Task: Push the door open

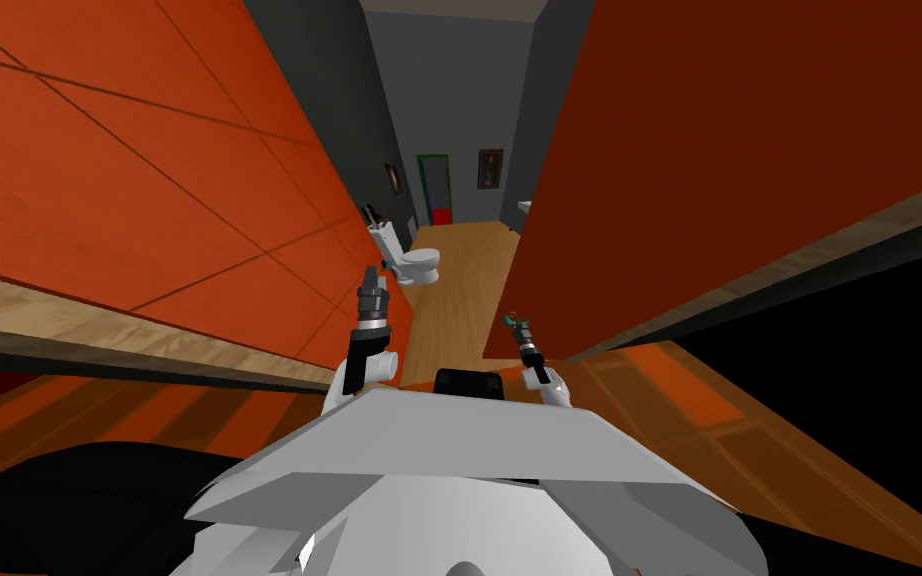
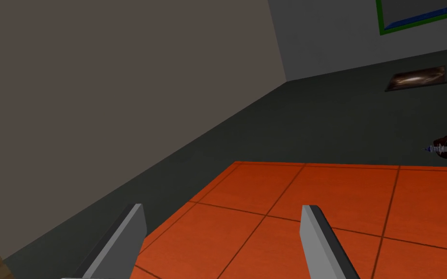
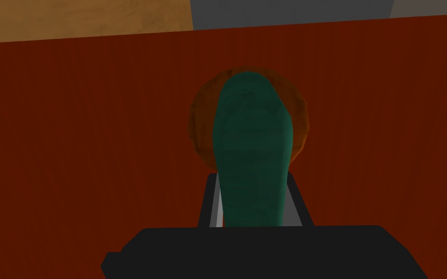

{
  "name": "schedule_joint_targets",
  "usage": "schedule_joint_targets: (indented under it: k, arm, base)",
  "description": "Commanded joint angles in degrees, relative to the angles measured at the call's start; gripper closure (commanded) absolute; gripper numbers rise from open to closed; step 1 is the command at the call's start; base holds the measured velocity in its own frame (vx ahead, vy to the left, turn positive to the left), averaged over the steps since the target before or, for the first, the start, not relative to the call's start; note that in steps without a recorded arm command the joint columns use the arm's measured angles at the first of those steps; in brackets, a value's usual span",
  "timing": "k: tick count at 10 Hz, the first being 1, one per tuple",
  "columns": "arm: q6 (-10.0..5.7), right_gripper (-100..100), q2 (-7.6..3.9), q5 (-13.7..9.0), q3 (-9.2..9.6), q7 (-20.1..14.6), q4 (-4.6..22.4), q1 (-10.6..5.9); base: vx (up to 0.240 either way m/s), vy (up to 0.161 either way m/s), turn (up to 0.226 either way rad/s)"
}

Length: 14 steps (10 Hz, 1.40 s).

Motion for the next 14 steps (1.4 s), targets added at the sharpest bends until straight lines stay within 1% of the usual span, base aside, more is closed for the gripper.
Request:
schedule_joint_targets:
  k: [1,5,6,7,10,11,12,14]
  arm:
    - [0.48,100,-0.49,-0.98,-1.44,0.68,-0.92,0.16]
    - [1.14,100,-0.29,-3.17,-4.25,2.68,-0.40,-0.14]
    - [1.14,100,-0.29,-3.17,-4.25,2.68,-0.40,-0.14]
    - [1.40,100,-0.22,-4.00,-5.32,3.45,-0.20,-0.25]
    - [1.88,100,-0.07,-5.59,-7.36,4.91,0.18,-0.47]
    - [1.88,100,-0.07,-5.59,-7.36,4.91,0.90,-0.47]
    - [1.88,100,-0.07,-5.59,-7.36,4.91,0.18,-0.47]
    - [2.24,100,0.04,-6.77,-8.87,5.99,0.46,-0.63]
  base:
    - [0.192,0.091,-0.065]
    - [0.200,0.104,-0.070]
    - [0.125,0.050,-0.028]
    - [0.133,0.072,-0.042]
    - [0.184,0.101,-0.084]
    - [0.113,0.079,-0.020]
    - [0.069,0.018,0.006]
    - [0.145,0.071,-0.045]
